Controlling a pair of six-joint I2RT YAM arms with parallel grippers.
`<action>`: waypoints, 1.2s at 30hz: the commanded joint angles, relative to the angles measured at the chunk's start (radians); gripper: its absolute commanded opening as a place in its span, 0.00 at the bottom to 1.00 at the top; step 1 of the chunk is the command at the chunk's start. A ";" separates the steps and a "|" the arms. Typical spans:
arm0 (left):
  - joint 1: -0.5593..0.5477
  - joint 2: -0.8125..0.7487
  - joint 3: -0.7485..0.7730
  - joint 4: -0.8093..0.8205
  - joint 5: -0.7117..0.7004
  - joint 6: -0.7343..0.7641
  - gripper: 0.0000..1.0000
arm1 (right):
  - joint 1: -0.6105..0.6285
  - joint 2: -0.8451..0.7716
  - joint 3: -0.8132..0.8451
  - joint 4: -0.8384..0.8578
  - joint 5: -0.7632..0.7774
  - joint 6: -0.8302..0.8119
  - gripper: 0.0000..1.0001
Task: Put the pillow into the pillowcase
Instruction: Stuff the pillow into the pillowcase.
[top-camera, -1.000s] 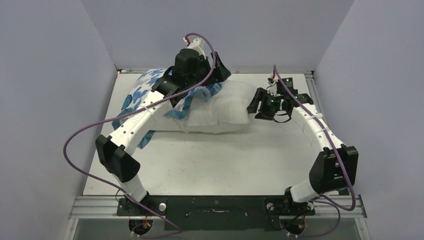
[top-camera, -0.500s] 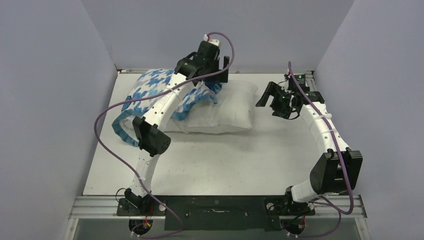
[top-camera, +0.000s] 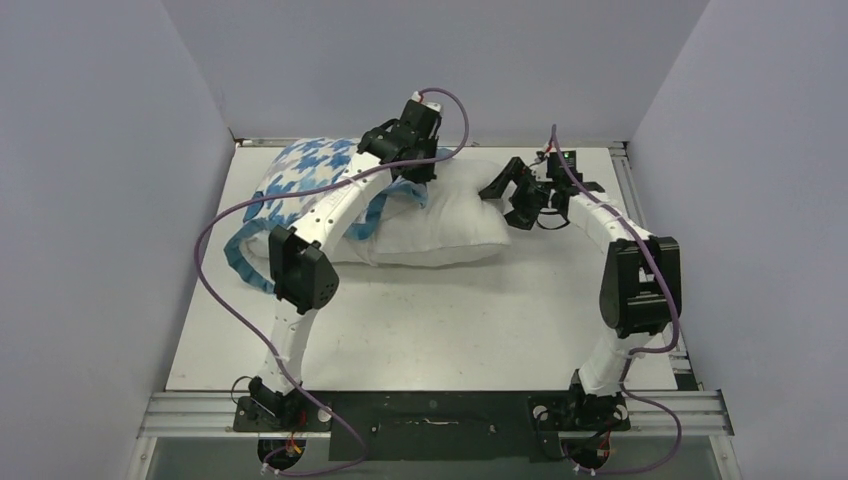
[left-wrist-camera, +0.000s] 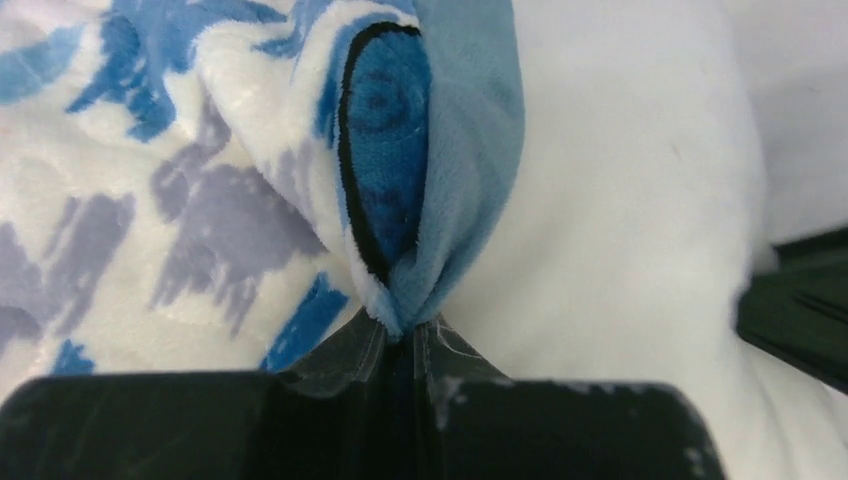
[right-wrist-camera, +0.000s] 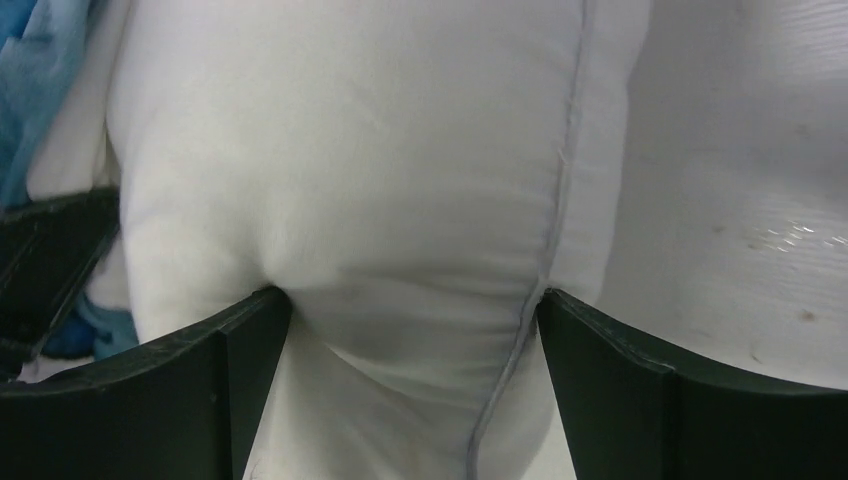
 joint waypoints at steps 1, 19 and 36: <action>-0.012 -0.234 -0.189 0.210 0.260 -0.074 0.00 | 0.082 0.086 -0.057 0.355 -0.149 0.184 0.96; -0.234 -0.146 -0.076 1.068 0.870 -0.835 0.00 | 0.202 -0.015 -0.390 1.261 -0.198 0.652 0.05; -0.179 -0.398 -0.279 0.560 0.517 -0.458 0.00 | 0.122 -0.150 -0.246 0.799 -0.234 0.341 0.05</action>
